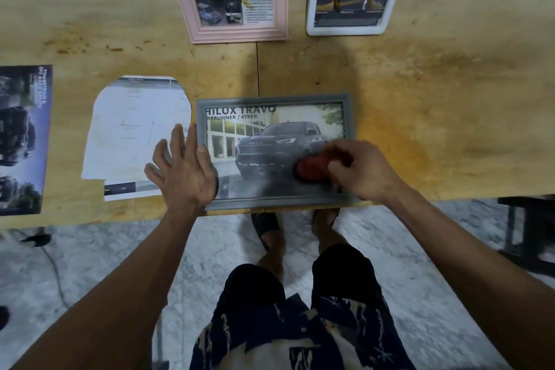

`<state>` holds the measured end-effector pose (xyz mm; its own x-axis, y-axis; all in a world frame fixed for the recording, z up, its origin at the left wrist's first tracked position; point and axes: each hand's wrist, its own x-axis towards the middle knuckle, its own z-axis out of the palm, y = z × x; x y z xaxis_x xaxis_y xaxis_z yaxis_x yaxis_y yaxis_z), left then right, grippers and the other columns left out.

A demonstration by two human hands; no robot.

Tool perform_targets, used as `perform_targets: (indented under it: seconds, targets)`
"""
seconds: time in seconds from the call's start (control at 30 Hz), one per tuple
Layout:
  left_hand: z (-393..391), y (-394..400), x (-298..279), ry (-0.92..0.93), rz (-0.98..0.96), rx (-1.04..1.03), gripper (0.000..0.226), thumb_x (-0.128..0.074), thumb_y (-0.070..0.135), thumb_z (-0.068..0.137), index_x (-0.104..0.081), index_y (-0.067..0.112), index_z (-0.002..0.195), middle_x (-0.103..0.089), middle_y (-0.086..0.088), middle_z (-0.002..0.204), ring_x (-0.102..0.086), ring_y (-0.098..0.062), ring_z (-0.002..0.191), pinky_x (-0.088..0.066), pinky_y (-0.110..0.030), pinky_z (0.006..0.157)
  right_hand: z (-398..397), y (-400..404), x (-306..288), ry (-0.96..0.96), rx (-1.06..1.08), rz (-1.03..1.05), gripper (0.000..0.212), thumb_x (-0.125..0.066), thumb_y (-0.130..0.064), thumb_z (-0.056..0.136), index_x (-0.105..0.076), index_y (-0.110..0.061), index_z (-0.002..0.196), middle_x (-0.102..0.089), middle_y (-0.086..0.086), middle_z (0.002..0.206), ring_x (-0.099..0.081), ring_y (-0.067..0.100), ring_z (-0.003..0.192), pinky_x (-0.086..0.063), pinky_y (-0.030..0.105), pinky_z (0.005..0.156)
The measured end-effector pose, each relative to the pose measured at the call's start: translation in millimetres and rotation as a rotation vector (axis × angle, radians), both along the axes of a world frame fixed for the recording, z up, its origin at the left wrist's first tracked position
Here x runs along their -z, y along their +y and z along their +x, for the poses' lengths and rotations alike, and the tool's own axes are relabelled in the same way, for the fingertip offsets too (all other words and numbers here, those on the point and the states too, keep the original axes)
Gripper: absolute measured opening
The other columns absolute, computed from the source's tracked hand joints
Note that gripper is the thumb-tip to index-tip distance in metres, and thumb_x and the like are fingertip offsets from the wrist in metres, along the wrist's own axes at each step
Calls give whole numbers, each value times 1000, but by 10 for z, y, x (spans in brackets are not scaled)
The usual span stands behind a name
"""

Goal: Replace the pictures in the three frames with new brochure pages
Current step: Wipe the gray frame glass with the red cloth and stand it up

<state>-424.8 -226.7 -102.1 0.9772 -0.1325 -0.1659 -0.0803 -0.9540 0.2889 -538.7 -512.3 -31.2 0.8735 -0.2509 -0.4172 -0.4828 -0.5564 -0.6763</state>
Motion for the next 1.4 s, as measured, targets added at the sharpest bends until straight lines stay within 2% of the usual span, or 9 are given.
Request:
perform_targets:
  seconds: [0.1,0.2,0.3,0.53,0.73,0.83,1.03,1.23,1.4]
  targets:
    - [53,25,-45,42,-48,-1,52,-20,50,101,-30,39,151,-22,4,161,-20,-33,141,-17,-57,108,320,2,-14,-164,308,-73,27,-54,-22,92,-67,-22,116,-69,0,94,-62,16,73,-50,26,65]
    - [168,68,-107,37,-56,47,52,-28,47,98,-31,43,150,-29,0,156,-26,-34,133,-20,-55,104,521,55,186,-129,151,-341,42,-36,-36,98,-64,-9,112,-66,9,106,-58,29,100,-42,37,88]
    - [189,130,-90,-22,7,133,52,-27,46,100,-31,42,151,-33,-1,153,-29,-34,128,-23,-52,100,517,255,440,2,106,-520,55,-23,-34,97,-51,-5,134,-55,14,133,-45,38,122,-31,44,106]
    - [187,139,8,-62,47,118,50,-19,46,104,-29,42,153,-31,3,155,-29,-34,132,-22,-53,104,849,1002,461,-53,89,-374,51,-32,-26,103,-28,-13,152,-31,9,154,-24,34,137,-21,45,114]
    - [195,179,36,-66,50,111,48,-21,43,105,-27,43,153,-30,4,155,-29,-32,132,-21,-52,104,1163,1618,517,-111,-205,-363,69,-30,-32,87,-24,-15,154,-40,6,147,-36,32,129,-31,45,108]
    - [205,203,66,-55,53,112,49,-21,42,105,-26,44,153,-29,4,155,-29,-32,132,-21,-52,104,1125,1834,534,-118,-284,-356,65,-21,-36,95,-16,-13,156,-40,6,147,-38,32,121,-35,43,103]
    - [203,217,80,-53,43,114,50,-21,44,104,-27,44,153,-30,5,155,-30,-33,132,-25,-55,103,697,1553,533,-158,-499,-493,59,-40,-21,96,-24,-12,152,-42,7,140,-40,32,114,-40,43,91]
    - [194,202,76,-68,45,110,47,-26,41,105,-28,44,152,-30,5,154,-29,-33,132,-25,-55,103,444,748,365,-4,-117,-809,50,-53,-22,90,-45,-9,138,-53,18,123,-49,40,106,-46,45,74]
    - [182,188,89,-91,49,112,47,-26,41,106,-29,42,153,-31,4,154,-31,-33,132,-25,-53,102,270,566,428,102,75,-762,50,-38,-24,89,-49,0,131,-52,23,122,-46,41,102,-34,43,77]
